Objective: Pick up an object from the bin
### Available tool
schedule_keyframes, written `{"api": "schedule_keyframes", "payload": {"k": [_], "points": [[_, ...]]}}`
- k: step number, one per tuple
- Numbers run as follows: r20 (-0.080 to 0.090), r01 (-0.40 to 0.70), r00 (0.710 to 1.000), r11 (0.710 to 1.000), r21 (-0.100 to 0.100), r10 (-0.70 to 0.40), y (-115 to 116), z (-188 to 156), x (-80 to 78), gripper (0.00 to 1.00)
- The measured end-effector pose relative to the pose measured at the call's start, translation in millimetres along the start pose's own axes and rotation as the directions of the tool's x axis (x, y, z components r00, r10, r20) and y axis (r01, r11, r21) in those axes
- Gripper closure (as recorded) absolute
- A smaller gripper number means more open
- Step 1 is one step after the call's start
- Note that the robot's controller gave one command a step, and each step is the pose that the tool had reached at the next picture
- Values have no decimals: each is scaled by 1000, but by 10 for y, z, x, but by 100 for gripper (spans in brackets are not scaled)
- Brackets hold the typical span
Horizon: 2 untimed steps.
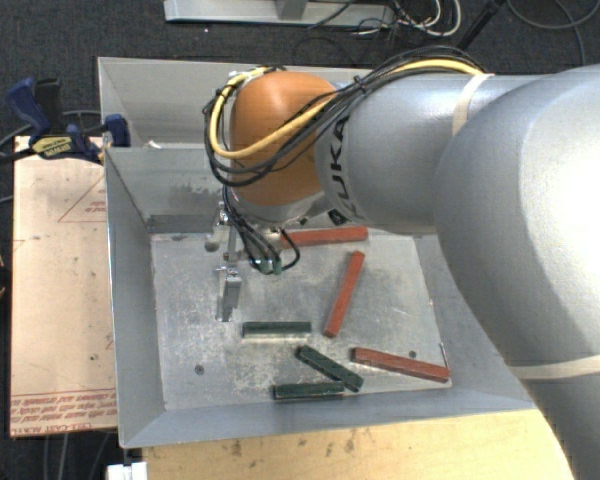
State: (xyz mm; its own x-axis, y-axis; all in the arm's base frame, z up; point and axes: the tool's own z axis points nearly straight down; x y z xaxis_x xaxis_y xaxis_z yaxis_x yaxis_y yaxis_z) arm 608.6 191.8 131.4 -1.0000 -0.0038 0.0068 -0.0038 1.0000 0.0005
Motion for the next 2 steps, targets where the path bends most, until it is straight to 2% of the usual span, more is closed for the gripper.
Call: {"api": "schedule_keyframes", "payload": {"k": [1,2], "points": [[8,-3,1000,1000,-1,3,-7,-51,-21,0],[13,73,997,997,-3,-73,-151,53,133,0]]}}
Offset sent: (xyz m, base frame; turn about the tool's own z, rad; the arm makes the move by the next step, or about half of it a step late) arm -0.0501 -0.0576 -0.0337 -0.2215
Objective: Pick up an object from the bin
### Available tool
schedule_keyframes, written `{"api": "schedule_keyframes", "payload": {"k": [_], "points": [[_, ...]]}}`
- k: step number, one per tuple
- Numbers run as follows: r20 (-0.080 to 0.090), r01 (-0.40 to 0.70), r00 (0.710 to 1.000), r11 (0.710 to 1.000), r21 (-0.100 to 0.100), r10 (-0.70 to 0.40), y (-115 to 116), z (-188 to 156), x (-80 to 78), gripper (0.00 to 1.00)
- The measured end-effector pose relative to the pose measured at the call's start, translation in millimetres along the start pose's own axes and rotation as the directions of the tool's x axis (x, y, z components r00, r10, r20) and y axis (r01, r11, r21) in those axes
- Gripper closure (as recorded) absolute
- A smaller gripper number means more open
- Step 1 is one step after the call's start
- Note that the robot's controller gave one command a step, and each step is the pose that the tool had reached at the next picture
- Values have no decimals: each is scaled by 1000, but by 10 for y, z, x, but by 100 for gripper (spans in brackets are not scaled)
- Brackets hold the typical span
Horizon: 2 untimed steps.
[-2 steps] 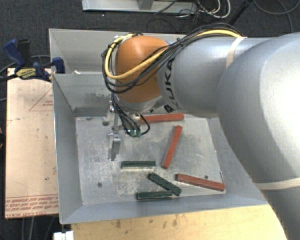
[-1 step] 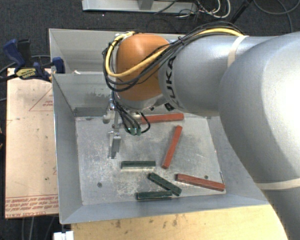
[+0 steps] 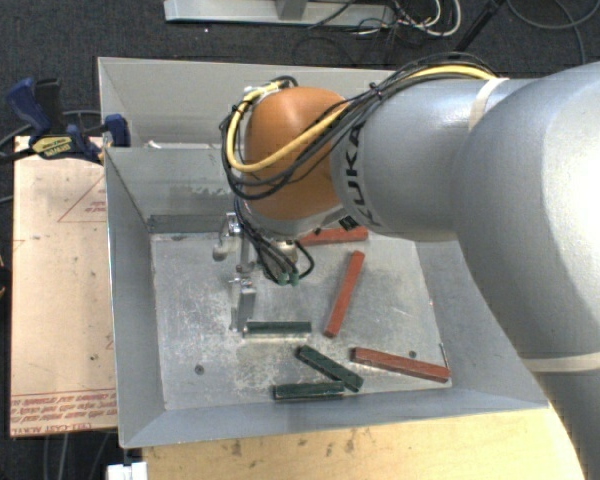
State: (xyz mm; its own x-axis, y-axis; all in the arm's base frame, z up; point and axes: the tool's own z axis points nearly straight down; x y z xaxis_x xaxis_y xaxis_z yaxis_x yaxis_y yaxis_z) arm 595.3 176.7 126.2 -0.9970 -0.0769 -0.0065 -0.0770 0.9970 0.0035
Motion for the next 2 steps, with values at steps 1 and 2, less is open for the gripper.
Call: {"api": "schedule_keyframes", "payload": {"k": [1,2], "points": [[6,132,991,991,0,-132,-303,470,362,100],[6,132,991,991,0,-132,-303,470,362,100]]}}
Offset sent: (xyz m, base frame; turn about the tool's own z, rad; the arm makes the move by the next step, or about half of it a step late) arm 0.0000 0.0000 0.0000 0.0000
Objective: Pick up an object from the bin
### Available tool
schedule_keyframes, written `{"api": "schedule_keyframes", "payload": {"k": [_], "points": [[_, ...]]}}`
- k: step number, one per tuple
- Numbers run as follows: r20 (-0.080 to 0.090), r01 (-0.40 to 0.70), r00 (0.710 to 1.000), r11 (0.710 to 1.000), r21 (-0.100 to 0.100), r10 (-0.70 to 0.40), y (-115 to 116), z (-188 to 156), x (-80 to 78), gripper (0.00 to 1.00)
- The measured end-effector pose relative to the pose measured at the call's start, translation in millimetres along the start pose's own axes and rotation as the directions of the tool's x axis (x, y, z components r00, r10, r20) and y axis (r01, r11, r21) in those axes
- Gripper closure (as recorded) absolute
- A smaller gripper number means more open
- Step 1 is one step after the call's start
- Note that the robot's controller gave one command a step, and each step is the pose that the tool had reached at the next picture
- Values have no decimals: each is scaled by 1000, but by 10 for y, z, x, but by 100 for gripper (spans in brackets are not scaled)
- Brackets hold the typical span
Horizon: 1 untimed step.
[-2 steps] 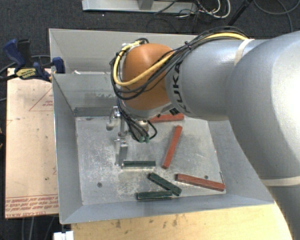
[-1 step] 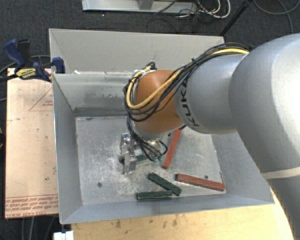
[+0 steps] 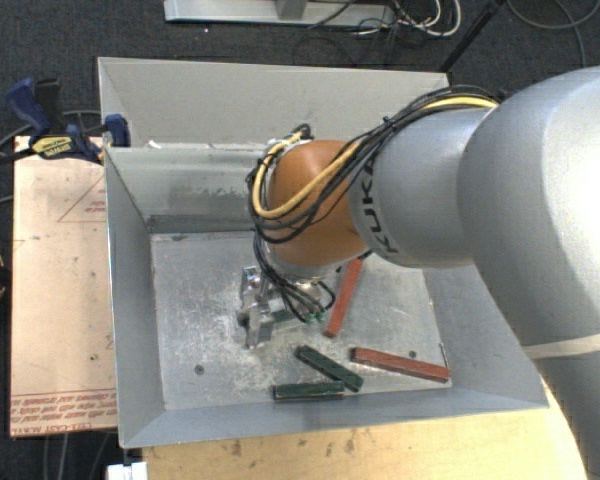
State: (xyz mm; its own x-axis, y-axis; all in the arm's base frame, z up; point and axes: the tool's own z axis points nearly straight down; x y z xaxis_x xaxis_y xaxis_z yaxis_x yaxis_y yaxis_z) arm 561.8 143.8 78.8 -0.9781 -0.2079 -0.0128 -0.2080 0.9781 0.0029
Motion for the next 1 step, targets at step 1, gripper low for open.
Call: {"api": "schedule_keyframes", "payload": {"k": [1], "points": [[-10,132,991,991,0,-132,-160,-1260,113,100]]}}
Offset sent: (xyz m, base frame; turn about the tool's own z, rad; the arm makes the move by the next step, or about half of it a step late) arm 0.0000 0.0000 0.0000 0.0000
